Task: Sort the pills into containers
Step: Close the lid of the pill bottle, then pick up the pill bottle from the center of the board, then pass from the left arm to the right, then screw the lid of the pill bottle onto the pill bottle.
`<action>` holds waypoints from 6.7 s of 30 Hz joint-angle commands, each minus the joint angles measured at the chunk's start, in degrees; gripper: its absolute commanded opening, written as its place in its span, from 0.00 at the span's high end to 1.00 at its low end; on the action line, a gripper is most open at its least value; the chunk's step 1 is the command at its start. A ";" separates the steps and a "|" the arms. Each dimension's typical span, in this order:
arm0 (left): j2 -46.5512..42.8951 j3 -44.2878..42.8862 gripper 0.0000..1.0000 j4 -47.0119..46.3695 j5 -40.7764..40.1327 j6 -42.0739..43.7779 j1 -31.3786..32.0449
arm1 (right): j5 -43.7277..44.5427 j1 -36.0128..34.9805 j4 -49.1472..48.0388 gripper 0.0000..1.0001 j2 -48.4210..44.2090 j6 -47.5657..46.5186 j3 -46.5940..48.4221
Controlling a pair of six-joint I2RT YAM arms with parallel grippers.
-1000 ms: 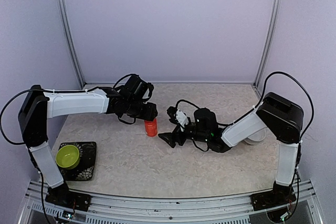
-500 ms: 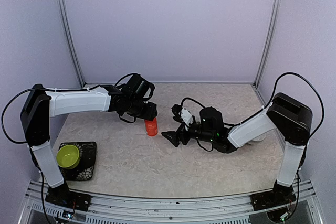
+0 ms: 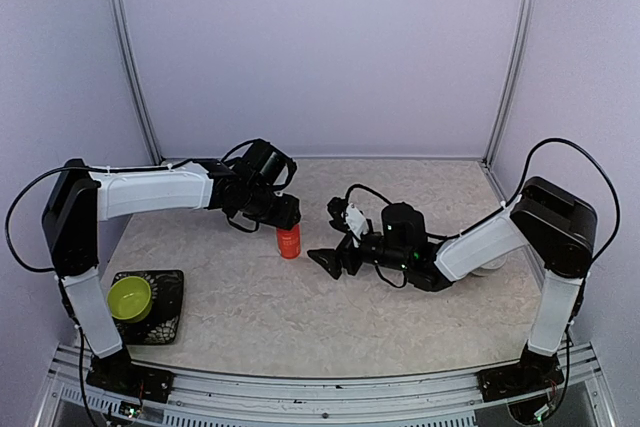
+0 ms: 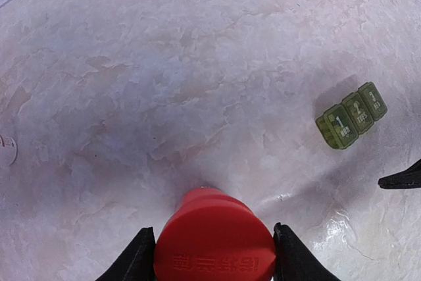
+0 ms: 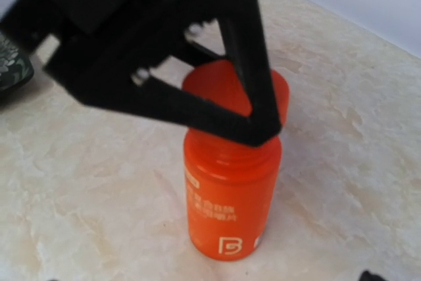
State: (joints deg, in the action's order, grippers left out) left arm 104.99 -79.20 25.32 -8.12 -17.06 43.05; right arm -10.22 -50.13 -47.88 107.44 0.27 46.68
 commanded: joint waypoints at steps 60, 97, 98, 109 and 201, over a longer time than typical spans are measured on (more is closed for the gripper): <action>-0.27 -8.13 0.56 8.65 10.35 3.95 1.95 | -23.02 7.07 -20.05 0.00 -3.42 6.39 -11.30; -7.26 -17.13 0.57 13.80 17.96 1.39 10.92 | -39.72 10.93 -42.87 0.46 6.95 24.20 0.21; -7.26 -17.09 0.57 13.65 17.96 1.36 10.92 | -40.26 10.93 -42.69 0.49 6.98 24.29 0.37; -7.34 -16.62 0.52 13.07 18.07 1.34 10.92 | -42.26 10.93 -42.54 0.76 7.34 25.56 0.97; -8.49 -16.08 0.43 11.28 26.16 -0.05 5.55 | -36.09 10.40 -10.23 0.85 -8.25 10.16 0.20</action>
State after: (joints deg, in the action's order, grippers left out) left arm 96.12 -94.24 37.71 16.32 -17.74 48.56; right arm -46.41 -39.24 -57.87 101.49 10.41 45.39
